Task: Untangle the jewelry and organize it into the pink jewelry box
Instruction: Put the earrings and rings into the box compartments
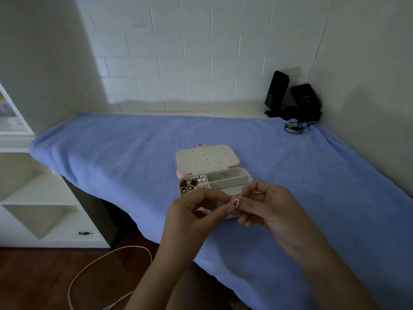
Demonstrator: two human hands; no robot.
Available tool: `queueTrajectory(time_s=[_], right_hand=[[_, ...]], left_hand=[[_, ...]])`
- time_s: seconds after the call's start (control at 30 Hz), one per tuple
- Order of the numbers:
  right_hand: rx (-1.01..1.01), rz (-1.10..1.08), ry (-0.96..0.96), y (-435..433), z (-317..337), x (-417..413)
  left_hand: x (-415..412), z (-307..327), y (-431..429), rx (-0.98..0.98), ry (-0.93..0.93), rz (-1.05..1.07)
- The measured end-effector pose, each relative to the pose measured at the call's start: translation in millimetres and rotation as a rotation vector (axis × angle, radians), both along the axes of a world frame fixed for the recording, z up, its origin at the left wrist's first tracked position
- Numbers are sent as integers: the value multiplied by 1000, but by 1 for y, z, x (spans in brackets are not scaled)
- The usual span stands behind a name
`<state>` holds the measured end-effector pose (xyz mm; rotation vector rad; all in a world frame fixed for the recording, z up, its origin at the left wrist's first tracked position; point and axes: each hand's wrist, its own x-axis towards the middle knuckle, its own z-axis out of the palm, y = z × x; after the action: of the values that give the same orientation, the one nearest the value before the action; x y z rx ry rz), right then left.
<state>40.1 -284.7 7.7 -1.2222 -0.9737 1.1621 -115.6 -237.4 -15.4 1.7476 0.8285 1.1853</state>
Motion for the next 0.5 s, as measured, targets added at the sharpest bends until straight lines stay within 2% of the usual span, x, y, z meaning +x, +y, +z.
queueTrajectory(time_s=[0.33,0.43,0.5], right_hand=[[95,6,-207,11,-12,-28],[182,-9,-351,26,-11,-29],[302,-2,-547,34,-5,-28]], left_hand=[[-23,-5,4,-140,-23,6],[-29,0,22,-203,25,53],[-35,3,34,-216,99,80]])
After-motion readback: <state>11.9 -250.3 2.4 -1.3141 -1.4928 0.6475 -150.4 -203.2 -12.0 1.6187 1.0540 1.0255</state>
